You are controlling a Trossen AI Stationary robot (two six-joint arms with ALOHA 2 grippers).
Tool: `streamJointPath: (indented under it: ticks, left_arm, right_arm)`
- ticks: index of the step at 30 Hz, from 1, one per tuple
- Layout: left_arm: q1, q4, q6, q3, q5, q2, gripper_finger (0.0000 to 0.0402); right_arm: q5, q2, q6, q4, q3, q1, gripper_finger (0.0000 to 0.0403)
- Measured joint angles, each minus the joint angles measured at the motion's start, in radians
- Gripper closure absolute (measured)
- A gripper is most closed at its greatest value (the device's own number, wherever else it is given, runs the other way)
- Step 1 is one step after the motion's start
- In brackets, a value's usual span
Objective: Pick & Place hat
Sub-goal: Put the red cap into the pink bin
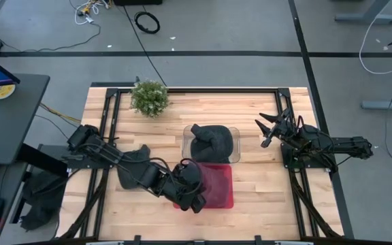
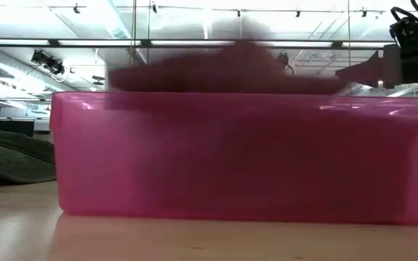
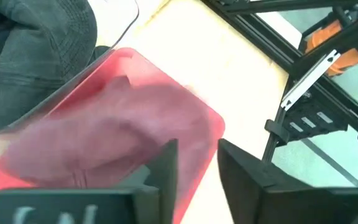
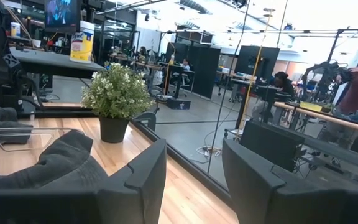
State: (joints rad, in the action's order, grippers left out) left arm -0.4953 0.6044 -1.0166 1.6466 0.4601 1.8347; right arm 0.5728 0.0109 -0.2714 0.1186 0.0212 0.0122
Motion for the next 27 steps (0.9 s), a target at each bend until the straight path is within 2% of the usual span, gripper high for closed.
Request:
streamJointPath:
  ticks: [5,9,17,21,27]
  left_arm:
    - [0.0,0.0,0.02,0.0,-0.012,0.0,0.0226]
    - [-0.002,-0.001,0.087,0.0,-0.027,-0.012,0.02]
    - [-0.014,0.092,0.169,0.0,-0.083,-0.04,0.0209]
    - [0.0,0.129,0.207,0.0,-0.082,0.007,0.022]
    - [0.032,0.032,0.324,0.0,-0.146,0.105,0.0231]
  right_arm:
    - [-0.005,0.0,0.0,-0.001,0.0,0.0,0.0243]
    - [-0.005,0.0,0.0,-0.001,0.0,0.0,0.0243]
    - [-0.005,0.0,0.0,-0.003,0.0,0.0,0.0243]
    - [-0.005,0.0,0.0,-0.002,0.0,0.0,0.0243]
    - [-0.005,0.0,0.0,-0.002,0.0,0.0,0.0243]
